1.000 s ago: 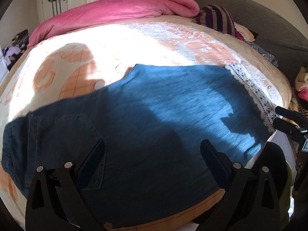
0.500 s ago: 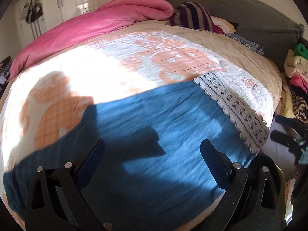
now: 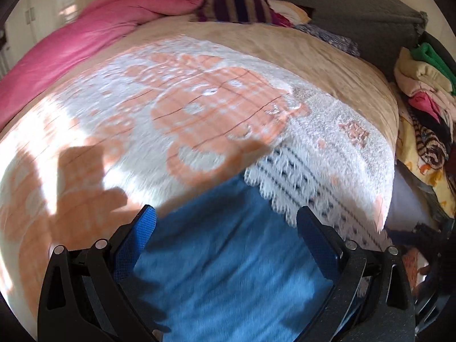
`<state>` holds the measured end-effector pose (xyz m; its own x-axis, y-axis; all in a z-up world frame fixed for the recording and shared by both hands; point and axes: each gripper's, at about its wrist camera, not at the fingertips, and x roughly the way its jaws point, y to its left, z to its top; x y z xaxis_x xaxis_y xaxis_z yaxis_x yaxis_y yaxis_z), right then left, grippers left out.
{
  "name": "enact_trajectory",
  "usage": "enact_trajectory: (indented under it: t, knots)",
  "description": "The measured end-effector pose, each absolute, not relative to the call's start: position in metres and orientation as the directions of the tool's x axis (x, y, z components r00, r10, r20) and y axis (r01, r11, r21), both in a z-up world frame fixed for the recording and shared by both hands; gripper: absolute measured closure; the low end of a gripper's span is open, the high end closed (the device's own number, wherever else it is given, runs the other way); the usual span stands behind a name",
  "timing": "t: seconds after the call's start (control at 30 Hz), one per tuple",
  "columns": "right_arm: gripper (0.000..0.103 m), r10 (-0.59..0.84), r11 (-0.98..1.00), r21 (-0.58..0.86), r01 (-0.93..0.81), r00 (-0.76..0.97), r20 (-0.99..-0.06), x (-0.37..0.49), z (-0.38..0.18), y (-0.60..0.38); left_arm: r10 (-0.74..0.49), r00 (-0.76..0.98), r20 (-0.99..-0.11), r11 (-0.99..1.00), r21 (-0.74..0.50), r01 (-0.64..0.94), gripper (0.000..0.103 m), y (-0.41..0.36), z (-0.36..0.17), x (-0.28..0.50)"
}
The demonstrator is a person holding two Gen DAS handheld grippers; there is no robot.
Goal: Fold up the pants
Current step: 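Move both grippers to the lace-trimmed edge of the denim pants, then grasp the lace-trimmed edge with the left gripper while the right gripper grasps it too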
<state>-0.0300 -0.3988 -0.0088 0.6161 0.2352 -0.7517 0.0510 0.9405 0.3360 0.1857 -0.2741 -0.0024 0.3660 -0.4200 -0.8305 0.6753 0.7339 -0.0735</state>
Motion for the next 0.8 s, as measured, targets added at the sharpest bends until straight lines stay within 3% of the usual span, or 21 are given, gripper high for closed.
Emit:
enact_trajectory:
  t: [0.27, 0.33, 0.37, 0.4, 0.5, 0.67, 0.8]
  knots:
    - [0.011, 0.249, 0.922, 0.376, 0.096, 0.596, -0.764, -0.022, -0.019, -0.403, -0.467, 0.220, -0.856, 0.675, -0.184, 0.715, 0.006, -0.296, -0.021, 0.218]
    - [0.011, 0.263, 0.914, 0.394, 0.102, 0.591, -0.763, -0.020, -0.022, -0.404, -0.483, 0.189, -0.855, 0.658, -0.212, 0.722, 0.013, -0.299, -0.027, 0.221]
    - [0.011, 0.264, 0.913, 0.395, 0.104, 0.589, -0.764, -0.020, -0.024, -0.404, -0.501, 0.163, -0.850, 0.643, -0.239, 0.728, 0.025, -0.300, -0.030, 0.223]
    - [0.011, 0.263, 0.913, 0.394, 0.104, 0.587, -0.765, -0.019, -0.025, -0.403, -0.508, 0.148, -0.849, 0.636, -0.254, 0.729, 0.030, -0.302, -0.032, 0.224]
    - [0.011, 0.264, 0.913, 0.395, 0.102, 0.591, -0.763, -0.017, -0.025, -0.402, -0.523, 0.109, -0.845, 0.620, -0.290, 0.729, 0.032, -0.306, -0.043, 0.227]
    - [0.028, 0.295, 0.910, 0.410, 0.060, 0.601, -0.743, -0.014, -0.021, -0.396, -0.564, 0.076, -0.822, 0.592, -0.339, 0.731, 0.036, -0.304, -0.048, 0.231]
    - [0.028, 0.305, 0.905, 0.422, 0.057, 0.605, -0.736, -0.011, -0.024, -0.394, -0.585, 0.073, -0.807, 0.605, -0.375, 0.702, 0.042, -0.298, -0.051, 0.234]
